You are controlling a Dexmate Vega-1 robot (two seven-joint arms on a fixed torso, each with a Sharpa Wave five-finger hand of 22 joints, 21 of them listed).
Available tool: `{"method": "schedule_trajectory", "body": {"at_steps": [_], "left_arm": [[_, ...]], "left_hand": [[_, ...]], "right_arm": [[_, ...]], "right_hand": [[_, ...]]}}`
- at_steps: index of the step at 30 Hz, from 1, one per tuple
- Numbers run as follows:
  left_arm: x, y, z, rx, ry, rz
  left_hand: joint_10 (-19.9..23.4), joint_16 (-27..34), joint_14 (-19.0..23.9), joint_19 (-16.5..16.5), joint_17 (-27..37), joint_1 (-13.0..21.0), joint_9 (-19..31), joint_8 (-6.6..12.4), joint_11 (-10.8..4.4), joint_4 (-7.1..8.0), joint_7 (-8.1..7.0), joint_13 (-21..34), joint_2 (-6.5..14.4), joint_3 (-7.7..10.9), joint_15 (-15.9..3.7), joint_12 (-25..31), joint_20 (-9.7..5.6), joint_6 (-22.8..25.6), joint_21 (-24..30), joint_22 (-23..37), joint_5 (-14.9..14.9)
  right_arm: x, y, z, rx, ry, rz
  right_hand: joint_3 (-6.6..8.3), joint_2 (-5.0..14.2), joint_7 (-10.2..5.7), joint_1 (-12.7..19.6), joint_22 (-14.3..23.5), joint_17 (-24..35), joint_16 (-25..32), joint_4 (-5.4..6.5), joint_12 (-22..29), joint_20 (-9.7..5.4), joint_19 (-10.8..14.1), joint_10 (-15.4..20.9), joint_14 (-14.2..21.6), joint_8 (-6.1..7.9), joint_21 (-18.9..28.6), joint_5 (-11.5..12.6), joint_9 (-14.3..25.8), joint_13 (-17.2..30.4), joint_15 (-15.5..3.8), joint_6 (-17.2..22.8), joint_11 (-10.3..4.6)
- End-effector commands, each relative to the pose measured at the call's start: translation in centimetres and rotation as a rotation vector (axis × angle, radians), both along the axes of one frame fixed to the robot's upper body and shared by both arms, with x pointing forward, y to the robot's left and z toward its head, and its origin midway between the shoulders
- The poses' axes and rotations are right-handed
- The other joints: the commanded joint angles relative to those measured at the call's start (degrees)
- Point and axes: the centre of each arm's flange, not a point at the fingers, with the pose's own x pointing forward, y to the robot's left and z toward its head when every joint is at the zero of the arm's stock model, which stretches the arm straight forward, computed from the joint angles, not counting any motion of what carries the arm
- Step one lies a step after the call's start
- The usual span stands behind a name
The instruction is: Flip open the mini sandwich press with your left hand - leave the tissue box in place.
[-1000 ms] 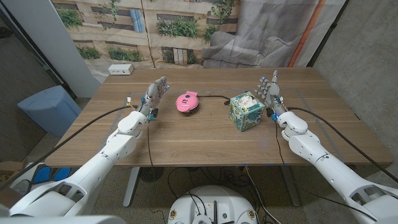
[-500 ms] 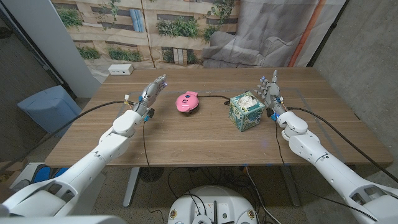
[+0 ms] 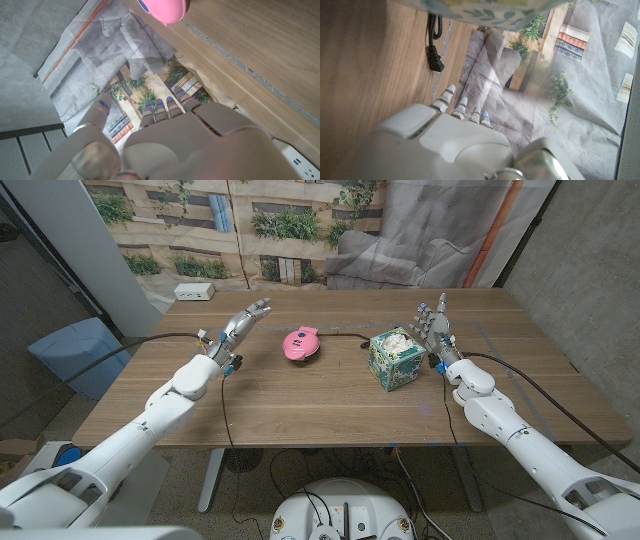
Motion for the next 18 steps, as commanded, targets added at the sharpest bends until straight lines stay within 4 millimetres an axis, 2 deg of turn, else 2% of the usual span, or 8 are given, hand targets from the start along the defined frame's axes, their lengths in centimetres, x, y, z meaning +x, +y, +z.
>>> {"method": "schedule_trajectory", "body": {"at_steps": [1,7,18], "left_arm": [[-1.5,0.2,1.4,0.187,-0.118,0.014],[-1.7,0.4,1.9,0.249,-0.15,0.032],[-2.6,-0.2,2.5,0.438,-0.216,0.185]], "left_hand": [[0.23,0.08,0.53,0.66,0.31,1.12,0.3,0.25,-1.02,-0.98,-0.28,0.28,-0.44,0.12,-1.36,0.01,-4.36,0.57,0.13,0.13,0.35],[0.43,0.06,0.67,0.94,0.32,1.89,0.32,0.18,-1.4,-1.4,-0.78,0.29,-0.84,0.15,-1.74,-0.03,-4.5,0.35,0.12,0.12,0.38],[0.94,0.15,1.35,1.59,0.33,4.02,0.38,0.25,-2.37,-1.81,-1.51,0.32,-1.71,0.53,-1.95,-0.12,-4.29,0.28,0.06,0.06,0.65]], "right_arm": [[0.0,0.0,0.0,0.001,0.0,-0.001],[0.0,0.0,0.0,0.001,0.0,-0.001],[0.0,0.0,0.0,0.001,0.0,-0.001]], "right_hand": [[-0.62,4.95,-0.13,0.25,0.1,0.3,0.31,-0.07,0.3,0.34,0.1,-0.39,-0.32,0.24,0.15,0.25,0.34,0.31,-1.22,-0.37,0.13],[-0.64,4.96,-0.01,0.25,0.1,0.3,0.31,-0.07,0.3,0.38,0.09,-0.36,-0.32,0.22,0.1,0.26,0.36,0.33,-1.11,-0.4,0.05],[-0.67,4.98,0.02,0.25,0.1,0.31,0.32,-0.07,0.29,0.36,0.13,-0.36,-0.29,0.21,0.06,0.28,0.4,0.36,-1.13,-0.36,0.11]]}}
